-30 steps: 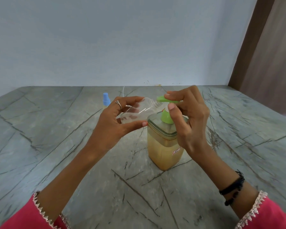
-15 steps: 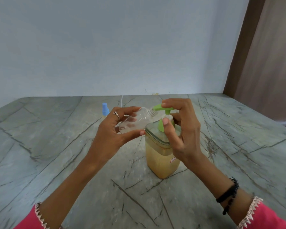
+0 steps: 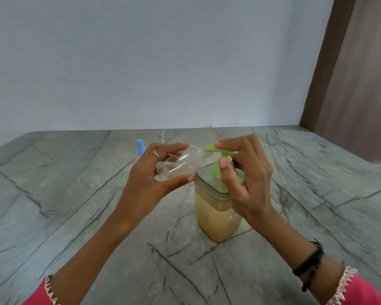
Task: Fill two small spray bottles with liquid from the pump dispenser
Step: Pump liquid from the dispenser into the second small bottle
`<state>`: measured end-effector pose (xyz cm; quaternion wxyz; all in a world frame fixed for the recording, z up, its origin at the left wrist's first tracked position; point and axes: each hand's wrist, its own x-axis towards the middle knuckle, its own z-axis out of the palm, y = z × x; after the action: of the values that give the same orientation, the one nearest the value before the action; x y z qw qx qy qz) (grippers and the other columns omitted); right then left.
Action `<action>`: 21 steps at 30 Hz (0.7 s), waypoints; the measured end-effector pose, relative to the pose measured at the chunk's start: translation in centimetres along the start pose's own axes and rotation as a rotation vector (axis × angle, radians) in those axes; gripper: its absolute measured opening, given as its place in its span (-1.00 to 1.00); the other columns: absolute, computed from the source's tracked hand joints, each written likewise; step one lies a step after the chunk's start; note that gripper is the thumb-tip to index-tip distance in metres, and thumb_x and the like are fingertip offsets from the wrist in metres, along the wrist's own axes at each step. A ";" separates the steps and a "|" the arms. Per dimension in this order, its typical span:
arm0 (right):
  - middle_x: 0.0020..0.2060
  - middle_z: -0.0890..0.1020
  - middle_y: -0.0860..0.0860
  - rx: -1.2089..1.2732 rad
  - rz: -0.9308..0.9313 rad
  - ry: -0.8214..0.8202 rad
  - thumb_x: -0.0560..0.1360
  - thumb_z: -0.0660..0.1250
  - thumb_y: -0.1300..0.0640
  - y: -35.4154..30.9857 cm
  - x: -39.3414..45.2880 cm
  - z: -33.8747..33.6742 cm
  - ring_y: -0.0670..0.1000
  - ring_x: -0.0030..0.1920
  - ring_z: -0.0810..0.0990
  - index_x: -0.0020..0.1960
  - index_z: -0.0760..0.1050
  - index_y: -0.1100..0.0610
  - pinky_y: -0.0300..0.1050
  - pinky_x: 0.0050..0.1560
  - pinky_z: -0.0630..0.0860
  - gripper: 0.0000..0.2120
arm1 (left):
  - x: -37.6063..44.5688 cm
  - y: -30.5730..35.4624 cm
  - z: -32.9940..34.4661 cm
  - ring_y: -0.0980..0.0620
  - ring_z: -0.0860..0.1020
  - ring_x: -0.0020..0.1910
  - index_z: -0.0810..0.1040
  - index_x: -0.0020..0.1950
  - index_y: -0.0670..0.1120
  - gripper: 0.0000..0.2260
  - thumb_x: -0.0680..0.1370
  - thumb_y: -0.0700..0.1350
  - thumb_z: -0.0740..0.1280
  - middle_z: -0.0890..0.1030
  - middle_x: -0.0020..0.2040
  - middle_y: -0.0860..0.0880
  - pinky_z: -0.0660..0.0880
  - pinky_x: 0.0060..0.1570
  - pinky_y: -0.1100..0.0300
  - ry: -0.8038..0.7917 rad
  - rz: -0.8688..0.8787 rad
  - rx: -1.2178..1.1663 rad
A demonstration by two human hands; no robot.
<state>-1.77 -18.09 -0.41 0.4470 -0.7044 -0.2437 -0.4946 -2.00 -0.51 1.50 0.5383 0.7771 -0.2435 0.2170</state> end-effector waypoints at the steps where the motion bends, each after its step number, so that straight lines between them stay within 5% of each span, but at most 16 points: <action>1: -0.10 0.49 -0.05 0.007 -0.006 -0.016 0.51 0.19 0.03 -0.1 -0.1 0.0 -0.23 -0.26 0.45 0.01 0.52 0.24 -0.40 -0.27 0.33 -0.70 | 0.0 0.1 -0.1 0.26 0.54 0.02 0.52 0.10 0.15 -0.55 0.23 0.01 0.48 0.54 -0.02 0.16 0.47 -0.07 0.46 0.008 0.012 0.002; 8: -0.05 0.57 0.04 -0.010 -0.045 -0.018 0.52 0.18 0.09 -0.2 0.1 -0.2 -0.32 -0.22 0.45 0.04 0.56 0.24 -0.45 -0.21 0.32 -0.72 | 0.1 0.7 -0.7 0.31 0.51 0.02 0.49 0.14 0.13 -0.54 0.26 -0.02 0.48 0.51 0.04 0.08 0.40 0.00 0.50 0.031 0.127 0.107; 12: -0.15 0.53 0.00 0.012 -0.018 0.021 0.52 0.21 0.07 -0.3 0.5 -0.2 -0.10 -0.24 0.55 -0.09 0.59 0.24 -0.15 -0.32 0.51 -0.73 | 0.1 0.4 -0.6 0.32 0.50 0.02 0.50 0.16 0.09 -0.53 0.27 -0.04 0.49 0.51 0.06 0.06 0.39 0.00 0.50 0.016 0.121 0.113; 16: -0.30 0.41 -0.06 -0.064 -0.014 0.026 0.50 0.24 0.07 -0.5 1.0 0.0 -0.22 -0.35 0.38 -0.29 0.50 0.27 -0.34 -0.39 0.34 -0.69 | 0.0 0.0 -0.3 0.28 0.52 0.03 0.49 0.15 0.09 -0.54 0.27 -0.04 0.48 0.50 0.04 0.10 0.43 0.00 0.46 -0.016 0.094 0.072; 21: -0.17 0.48 -0.02 -0.016 -0.021 -0.002 0.51 0.21 0.04 -0.3 0.5 -0.2 -0.12 -0.30 0.48 -0.09 0.57 0.28 -0.24 -0.34 0.43 -0.69 | -0.1 -0.3 0.0 0.23 0.55 0.01 0.50 0.11 0.16 -0.55 0.25 -0.03 0.48 0.54 0.02 0.05 0.46 -0.02 0.45 -0.010 0.035 -0.003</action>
<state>-1.91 -18.16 0.15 0.4360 -0.7057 -0.2475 -0.5006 -1.89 -0.40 1.28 0.5341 0.7731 -0.2602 0.2221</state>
